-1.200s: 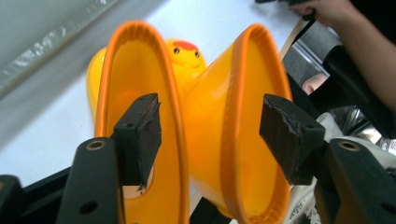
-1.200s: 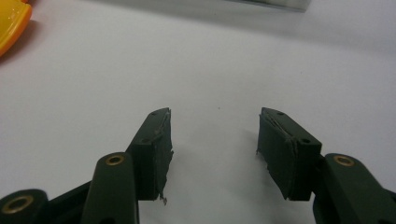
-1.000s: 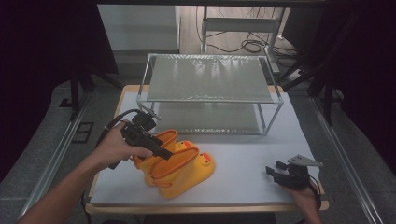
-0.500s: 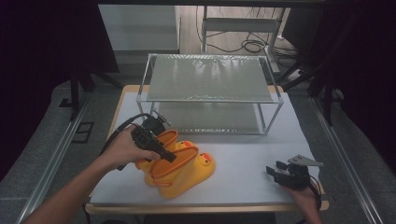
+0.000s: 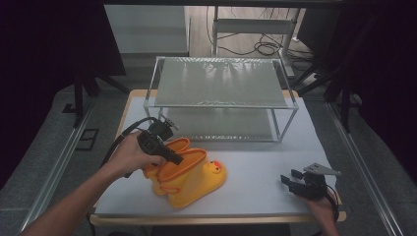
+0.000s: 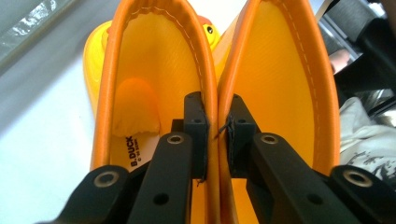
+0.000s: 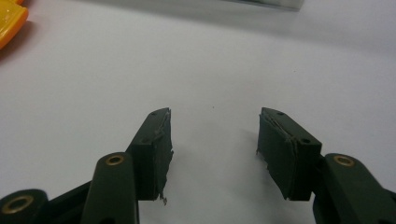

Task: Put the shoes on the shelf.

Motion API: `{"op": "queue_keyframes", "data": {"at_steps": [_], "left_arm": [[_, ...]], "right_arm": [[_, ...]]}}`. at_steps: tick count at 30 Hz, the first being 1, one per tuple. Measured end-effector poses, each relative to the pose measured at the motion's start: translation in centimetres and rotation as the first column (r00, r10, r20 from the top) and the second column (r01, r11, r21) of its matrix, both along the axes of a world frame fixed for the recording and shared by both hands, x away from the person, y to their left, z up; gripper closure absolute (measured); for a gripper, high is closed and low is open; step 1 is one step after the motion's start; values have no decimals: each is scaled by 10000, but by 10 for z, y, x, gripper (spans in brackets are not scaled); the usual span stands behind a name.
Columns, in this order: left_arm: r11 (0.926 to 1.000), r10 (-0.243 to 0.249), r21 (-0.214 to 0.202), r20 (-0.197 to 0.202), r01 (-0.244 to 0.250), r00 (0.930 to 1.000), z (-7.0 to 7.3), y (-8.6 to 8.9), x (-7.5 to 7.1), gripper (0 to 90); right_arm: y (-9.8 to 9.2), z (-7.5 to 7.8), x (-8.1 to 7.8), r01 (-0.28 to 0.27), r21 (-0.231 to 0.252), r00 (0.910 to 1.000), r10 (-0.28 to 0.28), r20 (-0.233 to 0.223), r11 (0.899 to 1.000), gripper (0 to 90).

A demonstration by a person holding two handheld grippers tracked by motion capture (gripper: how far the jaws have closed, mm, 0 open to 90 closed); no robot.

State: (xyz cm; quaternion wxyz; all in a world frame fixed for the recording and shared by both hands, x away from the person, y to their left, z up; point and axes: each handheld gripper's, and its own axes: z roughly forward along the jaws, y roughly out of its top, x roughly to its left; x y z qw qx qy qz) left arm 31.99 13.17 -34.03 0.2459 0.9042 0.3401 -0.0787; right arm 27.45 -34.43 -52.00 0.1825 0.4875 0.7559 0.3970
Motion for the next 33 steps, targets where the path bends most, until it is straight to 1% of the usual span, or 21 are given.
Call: {"op": "queue_keyframes", "data": {"at_steps": [3, 4, 5, 6, 7, 8, 12, 13, 15, 16, 17, 18, 19, 20, 22, 27, 28, 29, 30, 31, 33], "left_arm": [[9995, 111, -296, -159, -116, 9998, 1, 1, 4, 823], [9989, 118, -450, -326, -133, 9994, 2, 1, 8, 823], [9989, 118, -450, -326, -133, 9994, 2, 1, 8, 823], [9986, 118, -509, -375, -137, 9992, 3, 0, 9, 823], [9977, 68, -664, -501, -101, 9987, 5, -2, 12, 824], [9977, 68, -664, -501, -101, 9987, 5, -2, 12, 824], [9960, -283, -860, -714, 221, 9971, 13, -9, 16, 824], [9941, -442, -1026, -770, 362, 9960, 19, -13, 17, 824], [9931, -513, -1094, -787, 426, 9956, 22, -15, 17, 824], [9909, -636, -1230, -767, 539, 9950, 28, -20, 18, 824], [9909, -636, -1230, -767, 539, 9950, 28, -20, 18, 824], [9903, -662, -1271, -716, 567, 9952, 32, -22, 18, 824], [9881, -722, -1404, -613, 630, 9955, 41, -26, 20, 824], [9881, -722, -1404, -613, 630, 9955, 41, -26, 20, 824], [9862, -830, -1471, -465, 754, 9955, 52, -30, 22, 824], [9838, -935, -1547, -130, 903, 9955, 74, -41, 27, 824], [9839, -984, -1497, -13, 971, 9951, 82, -46, 29, 824], [9839, -984, -1497, -13, 971, 9951, 82, -46, 29, 824], [9832, -1078, -1474, 79, 1078, 9941, 88, -51, 30, 824], [9832, -1078, -1474, 79, 1078, 9941, 88, -51, 30, 824], [9803, -1196, -1562, 156, 1206, 9927, 96, -55, 33, 824]], "right_arm": [[0, 0, 0, 44, 29, 10000, -44, -2, 10000, 443], [-1, 0, 0, 29, 11, 10000, -29, -15, 10000, 443], [-1, 0, 0, 32, 4, 10000, -32, -16, 10000, 443], [-1, 0, 0, 32, 4, 10000, -32, -16, 10000, 443], [-2, 0, 0, 46, 0, 10000, -46, 2, 10000, 443], [-2, 0, 0, 53, 9, 10000, -53, 17, 10000, 443], [-3, 1, 0, 121, 61, 9999, -121, 23, 9999, 443], [-3, 1, 0, 117, 63, 9999, -117, 33, 9999, 443], [-4, 1, 0, 110, 43, 9999, -111, 54, 9999, 443], [-4, 1, 0, 104, 48, 9999, -104, 40, 9999, 443], [-4, 1, 0, 103, 50, 9999, -103, 41, 9999, 443], [-4, 1, 0, 109, 61, 9999, -109, 32, 9999, 443], [-4, 2, 0, 118, 76, 9999, -118, 22, 9999, 443], [-4, 2, 0, 118, 76, 9999, -118, 22, 9999, 443], [-5, 1, 0, 148, 86, 9999, -148, 59, 9999, 443], [-8, 1, 0, 216, 133, 9998, -216, 44, 9997, 444], [-8, 1, 0, 238, 159, 9997, -239, 32, 9996, 444], [-8, 1, 0, 238, 159, 9997, -239, 32, 9996, 444], [-9, 1, 0, 250, 152, 9997, -250, 24, 9996, 444], [-9, 1, 0, 258, 153, 9997, -259, 22, 9995, 444], [-10, 1, 0, 292, 177, 9996, -292, 0, 9994, 444]]}}
